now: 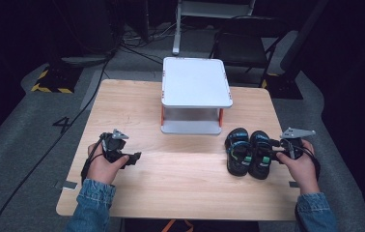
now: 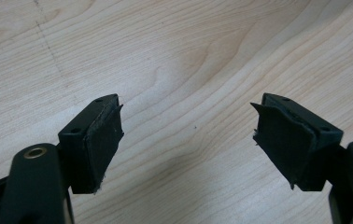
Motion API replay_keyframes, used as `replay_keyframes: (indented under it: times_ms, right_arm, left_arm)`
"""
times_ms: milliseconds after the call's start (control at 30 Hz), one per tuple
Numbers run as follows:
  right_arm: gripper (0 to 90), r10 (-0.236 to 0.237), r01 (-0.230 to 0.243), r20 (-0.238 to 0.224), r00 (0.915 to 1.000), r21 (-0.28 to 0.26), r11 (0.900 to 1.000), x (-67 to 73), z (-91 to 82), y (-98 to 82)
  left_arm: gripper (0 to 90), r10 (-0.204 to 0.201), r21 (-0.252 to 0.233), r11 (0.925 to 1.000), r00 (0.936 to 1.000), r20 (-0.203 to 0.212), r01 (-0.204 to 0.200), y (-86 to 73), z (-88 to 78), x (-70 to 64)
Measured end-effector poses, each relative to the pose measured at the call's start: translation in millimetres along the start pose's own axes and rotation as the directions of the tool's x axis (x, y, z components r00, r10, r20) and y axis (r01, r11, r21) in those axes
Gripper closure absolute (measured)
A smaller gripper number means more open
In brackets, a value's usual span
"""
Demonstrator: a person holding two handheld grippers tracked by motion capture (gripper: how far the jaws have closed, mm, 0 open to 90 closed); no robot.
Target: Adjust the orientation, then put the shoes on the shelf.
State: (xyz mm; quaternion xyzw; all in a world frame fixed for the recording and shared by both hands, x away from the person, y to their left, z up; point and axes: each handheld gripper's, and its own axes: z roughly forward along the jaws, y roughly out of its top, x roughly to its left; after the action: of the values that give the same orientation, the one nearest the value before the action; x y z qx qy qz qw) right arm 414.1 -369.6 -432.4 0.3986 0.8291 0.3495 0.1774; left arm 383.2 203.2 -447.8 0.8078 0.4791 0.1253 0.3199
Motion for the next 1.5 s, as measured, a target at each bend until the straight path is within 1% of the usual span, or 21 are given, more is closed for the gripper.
replay_keyframes:
  times_ms: [33,133,200,300,400,467,567,633,700,767,867,967,1033,1100,1133,1200,1233,1267,1333,1433,1500]
  right_arm:
    - [42.9,0.017,-0.017,-0.007,0.9998,-0.003,1.000,1.7,-4.8,1.2]
    - [39.6,0.056,-0.055,0.022,0.9982,-0.036,0.998,9.1,-21.6,5.9]
    - [40.3,0.080,-0.080,0.014,0.9967,-0.049,0.996,15.8,-28.0,8.4]
    - [38.7,0.120,-0.121,-0.019,0.9925,-0.067,0.990,29.5,-33.0,12.9]
    - [32.6,0.155,-0.154,0.003,0.9879,-0.076,0.985,41.1,-33.8,16.9]
    - [30.3,0.170,-0.169,0.003,0.9854,-0.070,0.983,45.8,-31.9,18.1]
    - [31.0,0.185,-0.185,0.000,0.9827,-0.063,0.981,50.4,-26.4,19.3]
    - [35.1,0.195,-0.195,0.002,0.9807,-0.047,0.980,52.0,-22.1,18.3]
    - [41.4,0.204,-0.204,-0.013,0.9788,-0.016,0.979,52.9,-17.6,17.5]
    - [43.8,0.232,-0.232,-0.016,0.9725,-0.001,0.973,53.4,-14.0,17.9]
    - [44.2,0.249,-0.249,-0.001,0.9685,0.023,0.968,54.4,-7.0,18.3]
    - [46.0,0.286,-0.285,-0.005,0.9582,0.064,0.956,54.4,3.3,15.7]
    - [46.5,0.309,-0.308,-0.008,0.9510,0.068,0.949,55.8,8.7,15.3]
    - [46.2,0.319,-0.317,-0.010,0.9477,0.082,0.945,58.2,12.9,16.0]
    - [43.7,0.320,-0.318,-0.004,0.9475,0.084,0.944,59.2,14.4,16.5]
    - [38.1,0.314,-0.317,0.047,0.9482,0.097,0.943,60.4,18.8,15.4]
    - [38.4,0.324,-0.329,0.064,0.9439,0.115,0.937,60.5,20.4,14.3]
    - [38.5,0.335,-0.339,0.057,0.9406,0.132,0.931,59.8,22.2,12.9]
    - [40.5,0.333,-0.336,0.046,0.9418,0.135,0.932,58.9,22.5,12.1]
    - [43.2,0.291,-0.293,0.035,0.9561,0.151,0.944,58.2,22.7,11.6]
    - [44.0,0.282,-0.285,0.043,0.9585,0.156,0.946,59.8,25.6,10.3]
  left_arm:
    - [23.1,0.001,0.001,1.0000,1.0000,0.001,-0.001,1.1,0.3,-0.5]
    - [23.1,0.010,-0.003,0.9999,0.9999,0.004,-0.010,4.5,1.7,-1.8]
    - [23.1,0.022,-0.001,0.9998,0.9997,0.006,-0.022,6.9,3.5,-2.9]
    - [23.1,0.033,-0.003,0.9995,0.9994,0.014,-0.033,10.4,6.1,-4.7]
    - [23.0,0.035,-0.003,0.9994,0.9991,0.022,-0.035,12.6,7.2,-6.8]
    - [23.0,0.039,0.000,0.9992,0.9991,0.018,-0.039,12.6,7.3,-6.8]
    - [23.0,0.034,-0.003,0.9994,0.9993,0.015,-0.034,11.8,6.7,-6.6]
    - [23.0,0.038,-0.004,0.9993,0.9992,0.013,-0.038,11.4,6.0,-6.5]
    - [23.0,0.041,-0.001,0.9992,0.9991,0.013,-0.041,9.8,5.5,-7.2]
    - [23.0,0.037,0.006,0.9993,0.9992,0.011,-0.037,7.8,5.4,-6.9]
    - [23.0,0.031,0.005,0.9995,0.9995,0.004,-0.031,5.2,4.3,-4.5]
    - [23.0,0.020,0.012,0.9997,0.9998,0.003,-0.020,1.5,2.9,-4.3]
    - [23.1,0.023,0.012,0.9997,0.9997,-0.007,-0.023,-0.2,1.7,-3.2]
    - [23.0,0.019,0.009,0.9998,0.9998,-0.009,-0.019,-1.5,0.5,-2.7]
    - [23.0,0.023,0.012,0.9997,0.9997,-0.008,-0.022,-2.0,0.2,-2.2]
    - [23.0,0.021,0.015,0.9997,0.9997,-0.014,-0.021,-2.8,-0.2,-2.5]
    - [23.0,0.018,0.014,0.9997,0.9998,-0.009,-0.018,-3.2,0.0,-3.0]
    - [23.0,0.019,0.013,0.9997,0.9998,-0.009,-0.018,-3.3,0.0,-3.1]
    - [23.0,0.016,0.013,0.9998,0.9998,-0.012,-0.016,-3.5,0.1,-3.2]
    - [23.0,0.022,0.019,0.9996,0.9997,-0.011,-0.022,-3.3,1.0,-3.0]
    - [23.0,0.022,0.020,0.9996,0.9997,-0.006,-0.021,-2.9,2.3,-3.6]
